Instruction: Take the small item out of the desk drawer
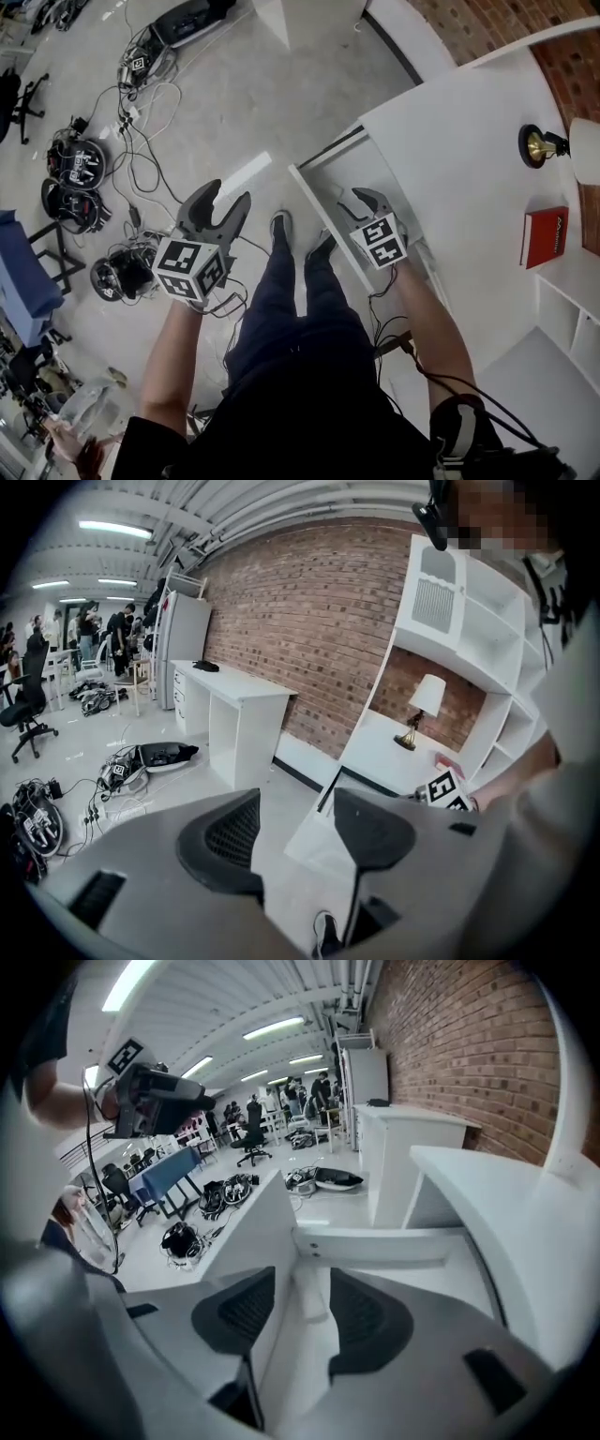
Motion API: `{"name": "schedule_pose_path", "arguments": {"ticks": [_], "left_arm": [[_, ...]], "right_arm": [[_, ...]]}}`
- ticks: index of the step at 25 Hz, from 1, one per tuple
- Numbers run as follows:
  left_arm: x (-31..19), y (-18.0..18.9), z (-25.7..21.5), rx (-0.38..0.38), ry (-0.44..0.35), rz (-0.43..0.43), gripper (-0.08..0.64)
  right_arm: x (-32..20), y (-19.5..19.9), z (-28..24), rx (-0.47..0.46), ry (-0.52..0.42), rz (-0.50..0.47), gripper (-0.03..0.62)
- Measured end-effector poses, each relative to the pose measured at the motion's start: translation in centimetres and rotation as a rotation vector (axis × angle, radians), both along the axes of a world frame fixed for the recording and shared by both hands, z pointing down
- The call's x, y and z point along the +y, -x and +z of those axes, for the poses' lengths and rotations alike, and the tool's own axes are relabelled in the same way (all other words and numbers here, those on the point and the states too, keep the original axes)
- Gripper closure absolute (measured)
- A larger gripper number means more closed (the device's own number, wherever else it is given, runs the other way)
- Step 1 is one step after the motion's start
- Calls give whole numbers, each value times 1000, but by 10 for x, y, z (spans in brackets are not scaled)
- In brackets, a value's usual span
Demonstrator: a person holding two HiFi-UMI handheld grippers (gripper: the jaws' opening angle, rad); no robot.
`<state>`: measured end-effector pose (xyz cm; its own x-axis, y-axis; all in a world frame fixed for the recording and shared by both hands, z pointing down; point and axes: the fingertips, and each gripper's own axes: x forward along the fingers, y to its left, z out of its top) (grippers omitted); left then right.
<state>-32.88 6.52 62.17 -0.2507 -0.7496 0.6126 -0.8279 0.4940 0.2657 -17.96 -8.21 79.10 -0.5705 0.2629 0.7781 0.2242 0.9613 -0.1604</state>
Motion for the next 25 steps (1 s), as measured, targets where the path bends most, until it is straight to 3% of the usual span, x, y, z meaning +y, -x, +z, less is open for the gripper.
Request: {"name": "schedule_pose_path", "arguments": {"ticks": [7, 14, 19, 25], "left_arm": [[11, 8, 42, 66, 34, -2, 330], [11, 16, 61, 83, 56, -10, 331], [7, 11, 69, 87, 62, 10, 330], [2, 8, 73, 102, 61, 19, 331]], "right_arm": [[10, 3, 76, 133, -39, -155, 409], [15, 5, 119, 189, -78, -227, 408], [20, 7, 134, 201, -73, -233, 408], [26, -1, 132, 204, -45, -231, 468]]}}
